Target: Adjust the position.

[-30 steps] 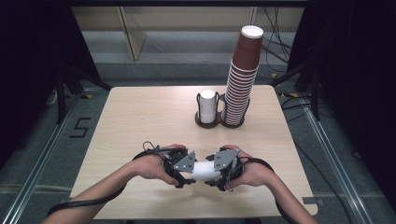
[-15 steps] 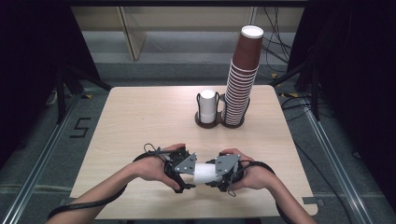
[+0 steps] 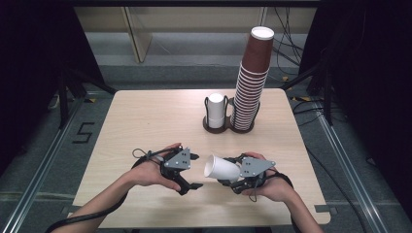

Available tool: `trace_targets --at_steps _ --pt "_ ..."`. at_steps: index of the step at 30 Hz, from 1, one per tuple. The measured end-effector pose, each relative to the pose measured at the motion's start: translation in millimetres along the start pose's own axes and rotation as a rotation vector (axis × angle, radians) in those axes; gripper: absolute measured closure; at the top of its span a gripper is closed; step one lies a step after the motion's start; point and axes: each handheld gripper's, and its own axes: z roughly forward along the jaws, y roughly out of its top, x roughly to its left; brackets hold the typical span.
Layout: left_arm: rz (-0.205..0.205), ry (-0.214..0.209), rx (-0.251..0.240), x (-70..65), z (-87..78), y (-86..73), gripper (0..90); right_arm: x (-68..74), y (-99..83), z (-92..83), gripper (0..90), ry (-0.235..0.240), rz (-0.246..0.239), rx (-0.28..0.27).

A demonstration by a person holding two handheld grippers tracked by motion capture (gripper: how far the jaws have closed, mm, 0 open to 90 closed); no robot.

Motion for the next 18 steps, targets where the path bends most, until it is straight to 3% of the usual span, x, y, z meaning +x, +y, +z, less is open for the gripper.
trace_targets --at_steps 1,6,11,18 --pt "-0.007 -0.012 -0.013 0.7 -0.5 0.3 9.4 -0.8 -1.4 -0.4 32.1 -0.006 -0.011 -0.038" --pt "-0.010 -0.028 -0.047 3.4 -1.4 2.3 9.3 2.0 -3.9 -0.7 32.1 0.015 0.009 -0.050" --pt "0.020 -0.037 -0.024 4.9 0.4 5.0 9.2 4.9 -3.9 0.1 32.1 0.035 -0.012 -0.052" --pt "0.023 -0.055 -0.035 3.9 6.3 9.8 9.1 7.8 -2.3 4.2 32.2 0.055 -0.024 -0.043"
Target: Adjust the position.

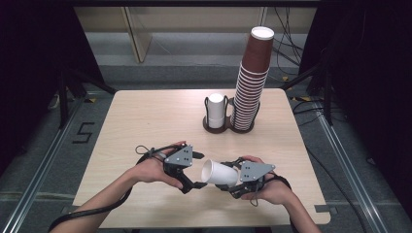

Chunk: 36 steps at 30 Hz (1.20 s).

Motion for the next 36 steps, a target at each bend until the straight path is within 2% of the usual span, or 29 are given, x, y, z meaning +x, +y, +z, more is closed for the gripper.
trace_targets --at_steps 3,4,5,7,9,11,12,14,17,19,20,23,24,25,27,29,30,34,35,36 --pt "0.011 -0.004 0.002 -0.3 1.0 1.8 9.0 -1.0 1.1 1.1 32.2 -0.003 -0.021 -0.004" --pt "0.002 -0.008 -0.007 -1.5 1.9 2.8 9.0 0.6 1.5 1.6 32.2 0.012 0.001 0.004" --pt "0.002 -0.008 -0.007 -1.5 1.9 2.8 8.9 -0.7 1.9 1.9 32.2 0.003 -0.025 -0.001" --pt "0.009 -0.012 -0.008 -1.5 2.2 3.5 9.1 0.6 2.3 2.7 32.2 0.011 -0.009 0.002" --pt "0.004 -0.021 -0.011 -2.6 3.6 3.9 9.1 0.7 2.5 3.3 32.2 0.012 -0.014 0.001" --pt "0.018 -0.019 -0.009 -3.2 5.2 4.2 9.6 1.1 3.5 4.4 32.2 0.020 -0.017 0.003" --pt "0.007 -0.020 -0.022 -3.9 5.9 4.1 10.4 1.9 3.7 4.9 32.2 0.026 -0.001 0.002" --pt "0.010 -0.019 -0.020 -3.4 5.9 4.1 12.0 0.6 4.3 6.0 32.2 0.015 -0.030 -0.007" --pt "0.004 -0.020 -0.030 -4.5 8.1 3.8 13.0 1.4 4.7 6.7 32.1 0.023 -0.020 -0.002" --pt "0.003 -0.020 -0.034 -4.6 8.7 4.1 13.9 0.4 5.6 6.8 32.2 0.019 -0.037 -0.004" --pt "0.001 -0.020 -0.037 -4.7 8.9 4.3 14.0 1.8 5.6 6.9 32.2 0.029 -0.014 0.000" --pt "0.000 -0.025 -0.043 -4.5 9.6 5.1 15.7 2.7 6.6 7.6 32.2 0.037 -0.013 0.007" --pt "-0.001 -0.029 -0.044 -4.5 9.7 5.5 15.7 1.3 7.3 8.0 32.2 0.029 -0.040 -0.001" --pt "-0.002 -0.032 -0.046 -4.6 9.9 5.6 17.5 1.6 7.7 8.4 32.2 0.031 -0.037 -0.001" --pt "0.002 -0.038 -0.042 -4.8 10.2 6.0 19.8 2.3 8.5 8.8 32.2 0.040 -0.024 0.002" --pt "0.015 -0.032 -0.040 -4.4 9.5 6.7 20.6 1.6 8.9 9.3 32.3 0.035 -0.035 -0.001" --pt "0.014 -0.031 -0.054 -4.5 9.5 7.3 22.0 0.4 8.8 9.3 32.5 0.033 -0.038 -0.004" --pt "0.028 -0.028 -0.041 -4.6 9.3 8.1 25.4 0.5 9.0 9.9 32.6 0.036 -0.024 0.008" --pt "0.039 -0.026 -0.034 -5.2 9.7 8.6 25.4 1.6 8.9 10.6 32.7 0.045 -0.001 0.018" --pt "0.045 -0.022 -0.028 -5.8 9.7 9.1 26.3 0.1 9.6 11.7 32.7 0.034 -0.013 0.022"
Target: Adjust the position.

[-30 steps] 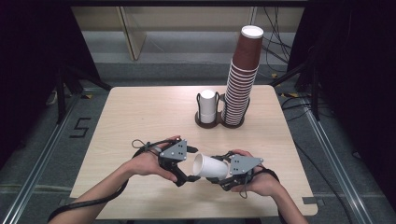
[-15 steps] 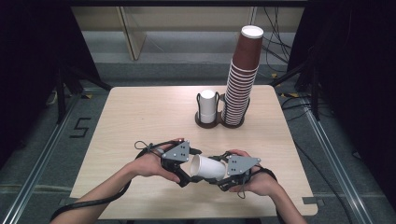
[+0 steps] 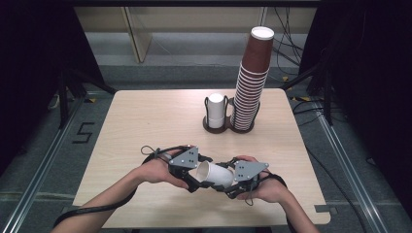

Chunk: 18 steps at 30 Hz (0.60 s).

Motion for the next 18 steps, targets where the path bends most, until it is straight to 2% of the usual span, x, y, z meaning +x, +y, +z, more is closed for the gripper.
trace_targets --at_steps 1,3,6,7,8,9,11,13,14,16,17,18 --pt "0.007 0.002 0.004 -0.9 0.4 0.7 27.1 1.6 -0.1 1.8 32.5 0.011 0.024 0.015" --pt "0.046 0.007 0.040 -2.7 0.3 3.0 27.6 1.3 0.2 3.5 31.6 0.002 0.005 0.020" --pt "0.063 0.013 0.061 -4.5 0.5 5.3 28.1 1.9 0.5 5.6 29.8 0.008 0.010 0.037" --pt "0.082 0.013 0.093 -5.1 0.0 8.0 28.4 2.4 0.6 6.9 25.6 0.000 0.025 0.060" --pt "0.082 0.013 0.093 -5.1 0.0 8.0 28.5 3.4 0.4 7.7 23.1 0.004 0.047 0.076" --pt "0.111 0.021 0.131 -5.5 -1.1 10.8 28.5 2.4 0.3 8.4 20.4 -0.015 0.027 0.087" --pt "0.120 0.026 0.138 -5.9 -1.3 11.8 28.5 2.9 0.0 8.9 18.3 -0.016 0.032 0.099" --pt "0.137 0.020 0.164 -4.7 -3.7 14.5 28.5 4.3 -1.1 9.4 15.4 -0.018 0.066 0.109" --pt "0.151 0.027 0.188 -4.4 -5.4 16.1 28.5 3.1 -1.4 9.1 15.3 -0.025 0.047 0.107" --pt "0.176 0.028 0.233 -3.2 -7.8 18.1 28.5 3.5 -3.1 8.8 15.2 -0.027 0.055 0.123" --pt "0.178 0.026 0.247 -2.8 -8.4 18.5 28.5 2.7 -4.0 7.5 15.3 -0.041 0.034 0.136" --pt "0.188 0.022 0.269 -2.0 -9.4 19.1 28.5 3.7 -4.8 7.4 15.3 -0.034 0.048 0.145"
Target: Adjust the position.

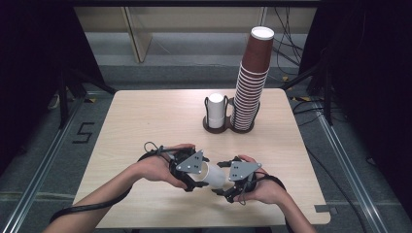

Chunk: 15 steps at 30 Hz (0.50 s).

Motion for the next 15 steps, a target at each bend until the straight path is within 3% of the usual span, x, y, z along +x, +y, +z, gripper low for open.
trace_targets --at_steps 1,3,4,5,6,8,9,10,11,12,13,14,15 --pt "-0.001 -0.009 0.036 0.8 -0.9 0.3 28.5 -0.5 -1.6 -1.8 15.4 -0.025 -0.016 0.018" --pt "0.001 -0.004 0.051 1.1 -1.5 0.5 28.5 0.2 -2.9 -2.8 15.6 -0.017 -0.005 0.029" --pt "0.009 -0.007 0.082 2.5 -2.4 1.4 28.5 -1.0 -2.9 -3.3 15.6 -0.022 -0.025 0.028" --pt "0.009 -0.007 0.082 2.5 -2.4 1.4 28.5 -1.0 -2.9 -3.3 15.6 -0.022 -0.025 0.028" --pt "0.013 -0.008 0.102 2.8 -2.9 2.2 28.5 1.1 -3.0 -4.4 15.8 -0.020 -0.001 0.040" --pt "0.021 -0.020 0.153 3.2 -3.1 4.5 28.5 -0.1 -1.5 -4.9 16.6 -0.045 -0.017 0.030" --pt "0.025 -0.024 0.171 3.3 -3.0 5.3 28.4 1.3 -0.3 -4.3 18.0 -0.042 -0.002 0.036" --pt "0.029 -0.021 0.189 3.6 -2.6 6.4 28.4 -0.7 1.1 -3.9 19.0 -0.061 -0.046 0.030" --pt "0.031 -0.016 0.205 4.1 -2.2 7.7 28.3 1.8 2.0 -3.1 20.5 -0.062 -0.012 0.032" --pt "0.034 -0.016 0.214 4.9 -2.1 8.9 28.4 1.8 4.1 -2.5 21.9 -0.073 -0.029 0.018" --pt "0.037 -0.017 0.223 5.3 -1.9 9.9 28.4 5.9 5.1 -1.3 22.9 -0.067 0.021 0.019" --pt "0.039 -0.019 0.231 5.4 -1.4 10.8 28.3 4.9 7.1 0.9 23.6 -0.063 -0.008 0.008" --pt "0.046 -0.023 0.242 5.4 -0.8 11.6 28.4 7.6 8.6 2.5 24.2 -0.070 0.009 0.004"
